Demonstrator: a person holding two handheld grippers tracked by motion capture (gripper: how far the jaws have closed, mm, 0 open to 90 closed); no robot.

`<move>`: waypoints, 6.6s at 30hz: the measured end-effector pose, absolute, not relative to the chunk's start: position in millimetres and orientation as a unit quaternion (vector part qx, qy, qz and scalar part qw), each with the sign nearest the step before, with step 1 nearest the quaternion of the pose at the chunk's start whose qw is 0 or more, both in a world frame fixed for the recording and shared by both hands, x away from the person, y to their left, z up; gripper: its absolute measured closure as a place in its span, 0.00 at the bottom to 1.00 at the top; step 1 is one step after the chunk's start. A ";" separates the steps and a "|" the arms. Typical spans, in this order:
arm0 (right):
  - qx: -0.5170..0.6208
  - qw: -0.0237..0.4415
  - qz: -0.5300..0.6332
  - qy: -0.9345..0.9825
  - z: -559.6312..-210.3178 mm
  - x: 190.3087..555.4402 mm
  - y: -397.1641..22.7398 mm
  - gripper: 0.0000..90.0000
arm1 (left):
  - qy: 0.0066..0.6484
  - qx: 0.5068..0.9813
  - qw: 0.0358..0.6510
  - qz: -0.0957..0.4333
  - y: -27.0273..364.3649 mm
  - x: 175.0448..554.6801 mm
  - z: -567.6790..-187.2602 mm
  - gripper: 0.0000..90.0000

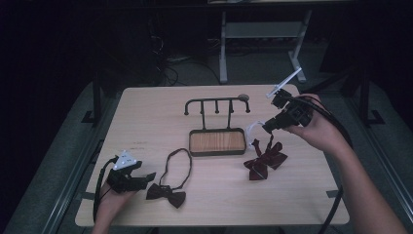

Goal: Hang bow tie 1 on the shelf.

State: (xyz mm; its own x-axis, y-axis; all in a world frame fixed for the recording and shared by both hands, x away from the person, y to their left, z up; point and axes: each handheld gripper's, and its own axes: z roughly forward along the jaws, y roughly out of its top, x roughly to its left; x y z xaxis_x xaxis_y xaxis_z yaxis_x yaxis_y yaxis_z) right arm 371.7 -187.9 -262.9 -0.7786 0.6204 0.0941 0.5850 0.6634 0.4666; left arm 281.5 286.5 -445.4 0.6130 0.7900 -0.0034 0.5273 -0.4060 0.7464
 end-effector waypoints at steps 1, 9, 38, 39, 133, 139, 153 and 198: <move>0.330 0.038 0.244 0.911 -262.1 372.2 -187.7 0.93 | 0.402 0.820 0.367 0.178 286.3 281.5 -445.5 0.31; 0.325 0.037 0.248 0.912 -256.5 376.7 -184.5 0.93 | 0.399 0.822 0.364 0.180 286.0 281.8 -445.3 0.31; 0.317 0.053 0.252 0.912 -236.3 392.2 -174.7 0.93 | 0.398 0.823 0.362 0.180 286.1 282.5 -445.6 0.31; 0.318 0.052 0.253 0.912 -235.8 393.2 -174.5 0.93 | 0.398 0.823 0.362 0.179 286.1 282.4 -445.6 0.31; 0.380 -0.025 0.262 0.887 -315.9 423.2 -208.1 0.60 | 0.398 0.827 0.355 0.175 281.5 282.4 -448.7 0.31; 0.378 -0.032 0.267 0.886 -323.7 416.6 -211.1 0.57 | 0.396 0.829 0.353 0.176 281.0 282.4 -448.3 0.31; 0.380 -0.047 0.283 0.879 -345.3 403.0 -217.6 0.54 | 0.394 0.830 0.350 0.182 280.4 280.5 -447.6 0.31; 0.378 -0.051 0.298 0.875 -391.1 359.6 -226.0 0.50 | 0.395 0.830 0.349 0.183 277.9 278.9 -447.8 0.31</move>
